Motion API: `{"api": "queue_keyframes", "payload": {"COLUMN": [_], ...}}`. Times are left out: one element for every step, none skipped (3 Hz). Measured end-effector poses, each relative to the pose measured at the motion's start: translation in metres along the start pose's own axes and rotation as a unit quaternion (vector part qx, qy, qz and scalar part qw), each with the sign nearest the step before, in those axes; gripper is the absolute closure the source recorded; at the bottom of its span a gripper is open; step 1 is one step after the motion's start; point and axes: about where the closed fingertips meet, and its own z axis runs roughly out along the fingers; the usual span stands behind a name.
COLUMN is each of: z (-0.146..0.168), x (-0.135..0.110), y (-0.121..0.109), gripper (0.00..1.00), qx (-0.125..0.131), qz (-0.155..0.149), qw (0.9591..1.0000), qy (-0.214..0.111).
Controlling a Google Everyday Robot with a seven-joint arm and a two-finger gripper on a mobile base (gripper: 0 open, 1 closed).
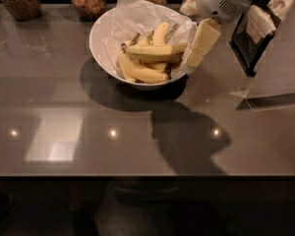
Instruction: Pick banana from white bowl
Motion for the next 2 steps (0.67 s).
{"api": "queue_keyframes", "payload": {"z": [0.024, 0.042], "x": [-0.005, -0.007], "y": [-0.011, -0.017], "gripper": [0.00, 0.00], "qx": [-0.022, -0.039], "qz": [-0.001, 0.001], "qw": [0.9998, 0.9992], "qy": [-0.005, -0.005]}}
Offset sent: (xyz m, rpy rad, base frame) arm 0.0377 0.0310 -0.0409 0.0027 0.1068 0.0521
